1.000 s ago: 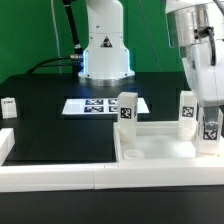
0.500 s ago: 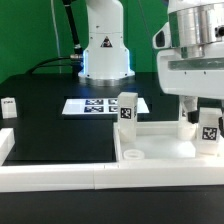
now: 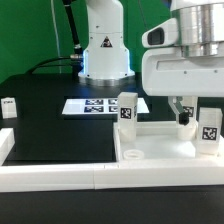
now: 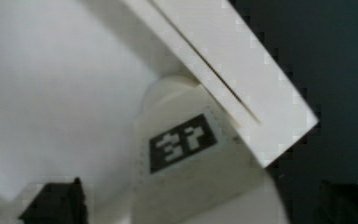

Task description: Assemble square table

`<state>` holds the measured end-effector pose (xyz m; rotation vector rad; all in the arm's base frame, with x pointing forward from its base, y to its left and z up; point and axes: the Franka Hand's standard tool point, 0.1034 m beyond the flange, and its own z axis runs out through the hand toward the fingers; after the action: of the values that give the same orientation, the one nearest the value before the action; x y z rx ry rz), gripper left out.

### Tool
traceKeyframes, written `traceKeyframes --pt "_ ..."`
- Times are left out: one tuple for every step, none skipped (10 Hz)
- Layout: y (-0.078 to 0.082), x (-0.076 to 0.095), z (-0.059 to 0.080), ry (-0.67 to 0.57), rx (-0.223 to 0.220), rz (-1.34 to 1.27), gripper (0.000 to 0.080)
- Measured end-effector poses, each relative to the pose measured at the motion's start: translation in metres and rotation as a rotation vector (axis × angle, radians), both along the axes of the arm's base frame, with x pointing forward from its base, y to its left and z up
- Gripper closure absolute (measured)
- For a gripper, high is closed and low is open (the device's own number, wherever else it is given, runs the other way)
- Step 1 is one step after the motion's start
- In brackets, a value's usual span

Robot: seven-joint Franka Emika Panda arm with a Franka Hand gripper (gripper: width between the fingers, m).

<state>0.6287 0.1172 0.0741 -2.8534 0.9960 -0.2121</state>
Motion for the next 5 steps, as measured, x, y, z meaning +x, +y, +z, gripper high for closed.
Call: traceKeyframes --pt "0.0034 0.0021 0.002 -0.012 -0.037 0.165 0.015" --pt "0.0046 0.0014 0.0011 -0.016 -0.071 0.306 0.015" --pt "0.0038 0.0015 0.001 -0.015 -0.071 0.298 0.015" --pt "0.0036 0.0015 0.0009 -0.013 -0.066 0.267 0.0237" --pt "0.0034 0.0014 0.0008 -0.013 -0.066 0.266 0.0377"
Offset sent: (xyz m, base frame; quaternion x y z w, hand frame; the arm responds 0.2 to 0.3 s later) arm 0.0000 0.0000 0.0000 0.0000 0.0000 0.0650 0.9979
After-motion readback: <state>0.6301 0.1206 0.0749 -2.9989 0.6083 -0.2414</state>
